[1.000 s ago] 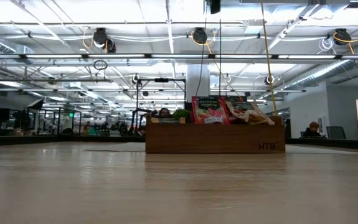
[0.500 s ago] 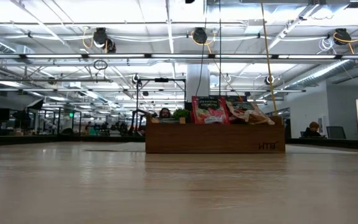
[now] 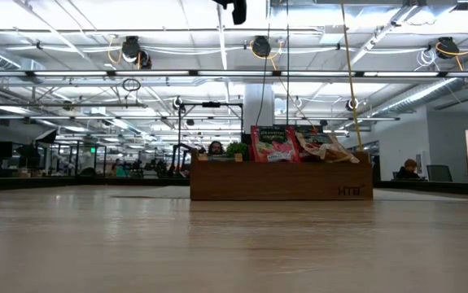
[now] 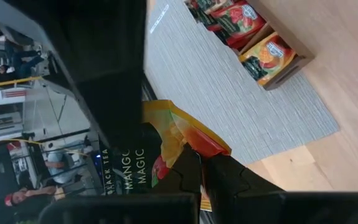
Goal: Pick & Place Tea
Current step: Put the yellow tea bag into the left section of the wooden organizer
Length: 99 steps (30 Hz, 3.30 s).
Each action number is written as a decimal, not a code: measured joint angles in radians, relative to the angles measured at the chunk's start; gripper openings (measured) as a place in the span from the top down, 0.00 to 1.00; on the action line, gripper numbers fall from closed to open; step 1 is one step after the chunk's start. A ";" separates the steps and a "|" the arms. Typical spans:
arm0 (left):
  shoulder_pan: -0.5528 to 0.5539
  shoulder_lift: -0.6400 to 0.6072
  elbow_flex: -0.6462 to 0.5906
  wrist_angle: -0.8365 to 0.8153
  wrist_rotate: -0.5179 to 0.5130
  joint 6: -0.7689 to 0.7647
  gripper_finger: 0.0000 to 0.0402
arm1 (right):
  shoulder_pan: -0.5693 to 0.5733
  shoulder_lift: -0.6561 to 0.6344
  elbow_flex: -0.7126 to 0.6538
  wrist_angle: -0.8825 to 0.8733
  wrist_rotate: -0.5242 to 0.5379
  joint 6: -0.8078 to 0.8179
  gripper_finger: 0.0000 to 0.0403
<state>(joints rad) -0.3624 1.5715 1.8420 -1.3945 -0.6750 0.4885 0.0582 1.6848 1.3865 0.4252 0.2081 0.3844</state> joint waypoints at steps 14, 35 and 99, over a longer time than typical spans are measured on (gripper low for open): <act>0.010 0.000 0.000 0.016 -0.002 -0.004 0.98 | -0.003 -0.001 0.000 -0.018 -0.082 0.041 0.98; 0.013 -0.036 0.000 0.123 0.318 -0.493 0.50 | -0.005 -0.178 0.000 -0.491 -0.070 -0.045 1.00; 0.237 0.091 -0.081 0.362 0.533 -0.794 1.00 | 0.190 -0.652 -0.126 -0.851 0.026 -0.050 0.34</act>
<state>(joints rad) -0.1257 1.6623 1.7612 -1.0325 -0.1425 -0.3054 0.2483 1.0327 1.2600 -0.4255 0.2341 0.3342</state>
